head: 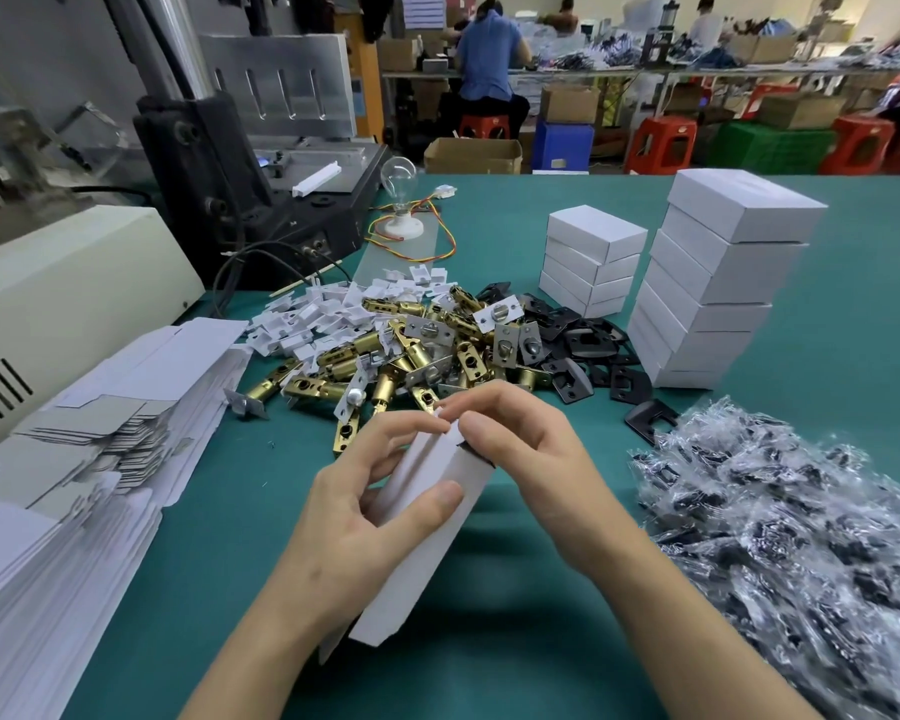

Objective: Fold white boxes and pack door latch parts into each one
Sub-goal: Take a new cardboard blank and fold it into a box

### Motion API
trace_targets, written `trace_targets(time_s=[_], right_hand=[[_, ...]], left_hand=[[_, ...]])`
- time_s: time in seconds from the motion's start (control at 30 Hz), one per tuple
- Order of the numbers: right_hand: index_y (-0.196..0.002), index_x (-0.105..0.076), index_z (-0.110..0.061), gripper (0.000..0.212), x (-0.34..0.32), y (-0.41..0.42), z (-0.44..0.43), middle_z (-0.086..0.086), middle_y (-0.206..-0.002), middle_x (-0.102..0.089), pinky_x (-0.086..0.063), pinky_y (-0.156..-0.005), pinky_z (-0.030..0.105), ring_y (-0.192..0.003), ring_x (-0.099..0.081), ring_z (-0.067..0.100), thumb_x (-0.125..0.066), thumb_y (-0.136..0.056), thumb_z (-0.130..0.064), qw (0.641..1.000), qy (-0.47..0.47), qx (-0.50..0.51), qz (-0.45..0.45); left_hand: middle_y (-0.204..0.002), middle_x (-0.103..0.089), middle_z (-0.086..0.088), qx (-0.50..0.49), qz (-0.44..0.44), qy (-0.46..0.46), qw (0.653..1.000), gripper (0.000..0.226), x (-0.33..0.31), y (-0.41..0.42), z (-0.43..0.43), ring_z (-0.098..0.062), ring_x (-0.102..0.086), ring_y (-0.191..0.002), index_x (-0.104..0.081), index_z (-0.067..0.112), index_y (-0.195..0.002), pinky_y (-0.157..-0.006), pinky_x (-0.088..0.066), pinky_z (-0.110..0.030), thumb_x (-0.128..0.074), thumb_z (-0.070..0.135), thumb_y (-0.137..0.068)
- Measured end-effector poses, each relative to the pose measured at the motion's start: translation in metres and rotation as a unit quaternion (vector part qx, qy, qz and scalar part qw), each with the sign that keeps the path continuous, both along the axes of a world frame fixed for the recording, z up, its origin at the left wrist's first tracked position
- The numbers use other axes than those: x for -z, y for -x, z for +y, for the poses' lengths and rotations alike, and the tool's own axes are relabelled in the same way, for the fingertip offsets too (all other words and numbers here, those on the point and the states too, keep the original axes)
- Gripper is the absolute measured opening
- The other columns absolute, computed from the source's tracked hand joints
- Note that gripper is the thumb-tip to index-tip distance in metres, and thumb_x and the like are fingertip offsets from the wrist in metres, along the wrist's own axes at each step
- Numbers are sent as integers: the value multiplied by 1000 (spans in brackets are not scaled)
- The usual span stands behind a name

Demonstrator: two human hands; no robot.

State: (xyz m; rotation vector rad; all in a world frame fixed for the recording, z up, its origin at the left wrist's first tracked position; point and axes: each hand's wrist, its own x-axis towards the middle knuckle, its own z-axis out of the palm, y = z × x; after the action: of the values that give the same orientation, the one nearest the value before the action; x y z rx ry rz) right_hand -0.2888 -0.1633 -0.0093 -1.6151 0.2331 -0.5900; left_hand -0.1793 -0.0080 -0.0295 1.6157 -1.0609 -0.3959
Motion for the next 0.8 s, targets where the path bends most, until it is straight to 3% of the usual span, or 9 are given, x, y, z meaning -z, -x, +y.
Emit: trace_targets(time_s=[0.2,0.37,0.43,0.5,0.6,0.7,0.8], right_hand=[[-99,-71,-16,30,-5,7,-12,15,-108,-67,-51,-79,19,-93,-63,8,-71,-84,-42,998,10,-45,31],[-99,-70,-16,24,0,7,-13,3,-114,-71,-55,-94,40,-109,-67,18,-74,-85,-34,999,16,-31,40],[-101,-73,-21,21,1,4,-8,-9,-115,-72,-55,-98,47,-111,-68,12,-71,-88,-38,997,55,-3,46],[-111,-73,-30,25,2,2,-2,-19,-119,-71,-53,-97,43,-111,-65,4,-64,-93,-44,991,119,11,68],[-114,-71,-36,19,2,2,4,-23,-112,-70,-51,-92,35,-100,-64,1,-58,-101,-41,983,166,4,83],[-108,-70,-38,18,1,3,6,-17,-106,-71,-51,-94,46,-97,-63,17,-56,-100,-44,980,169,11,101],[-112,-68,-39,25,2,2,5,-14,-107,-70,-51,-97,51,-101,-64,19,-52,-97,-53,981,146,-11,129]], left_hand=[[-133,-69,14,27,29,-23,999,56,2,0,0,-12,-63,-128,-59,41,-136,-98,-54,-43,-72,54,-83],[-131,-70,18,22,25,-10,999,55,3,-3,-2,-6,-65,-124,-58,46,-135,-93,-52,-36,-72,55,-83],[-129,-72,15,15,54,7,998,55,1,-4,-3,-9,-68,-120,-56,50,-135,-92,-53,-31,-71,55,-82],[-123,-75,10,-2,107,22,994,56,1,-6,-4,-13,-73,-112,-57,53,-133,-87,-57,-25,-71,57,-79],[-123,-76,1,-4,166,21,986,58,0,-9,-4,-20,-76,-106,-59,50,-131,-90,-61,-37,-75,57,-75],[-123,-76,0,-2,202,-6,979,58,-3,-5,-1,-25,-76,-106,-62,47,-131,-92,-61,-55,-75,57,-75],[-117,-76,-1,9,250,-48,967,42,-10,-6,-5,-24,-78,-93,-67,42,-126,-73,-66,-50,-75,52,-86]])
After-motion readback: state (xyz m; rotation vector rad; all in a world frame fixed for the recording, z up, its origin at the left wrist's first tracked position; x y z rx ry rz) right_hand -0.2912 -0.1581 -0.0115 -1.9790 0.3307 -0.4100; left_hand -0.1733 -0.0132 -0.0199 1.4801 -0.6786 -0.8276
